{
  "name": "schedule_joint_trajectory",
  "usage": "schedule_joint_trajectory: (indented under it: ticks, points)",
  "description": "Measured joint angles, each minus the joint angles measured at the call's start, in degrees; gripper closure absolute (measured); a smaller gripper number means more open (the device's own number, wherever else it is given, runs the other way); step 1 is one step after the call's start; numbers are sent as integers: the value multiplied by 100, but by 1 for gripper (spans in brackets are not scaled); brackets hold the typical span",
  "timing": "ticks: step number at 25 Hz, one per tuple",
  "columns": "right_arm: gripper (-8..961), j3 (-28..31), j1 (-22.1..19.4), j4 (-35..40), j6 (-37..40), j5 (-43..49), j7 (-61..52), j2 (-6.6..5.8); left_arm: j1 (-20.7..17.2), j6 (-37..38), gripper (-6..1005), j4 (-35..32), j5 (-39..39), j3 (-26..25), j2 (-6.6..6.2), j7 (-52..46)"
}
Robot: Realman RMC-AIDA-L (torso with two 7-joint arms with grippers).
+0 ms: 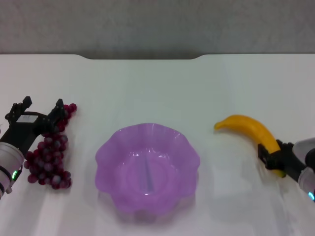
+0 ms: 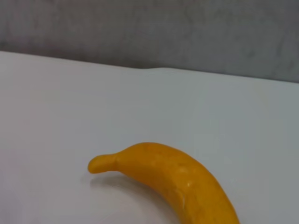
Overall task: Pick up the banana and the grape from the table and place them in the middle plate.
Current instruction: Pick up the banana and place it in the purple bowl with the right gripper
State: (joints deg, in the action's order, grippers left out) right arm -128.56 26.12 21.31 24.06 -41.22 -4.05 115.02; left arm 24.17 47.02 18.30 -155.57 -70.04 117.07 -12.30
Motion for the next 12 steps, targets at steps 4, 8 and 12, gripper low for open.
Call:
schedule_joint_trajectory:
  ticks: [4, 8, 12]
  points:
    - [449, 229, 98, -2, 49, 29, 46, -38, 0, 0, 104, -6, 0, 0, 0, 0]
    - [442, 335, 285, 14, 209, 37, 55, -64, -2, -6, 103, -21, 0, -1, -4, 1]
    - [435, 382, 394, 49, 455, 37, 58, -66, -9, -35, 103, -27, 0, 0, -2, 156]
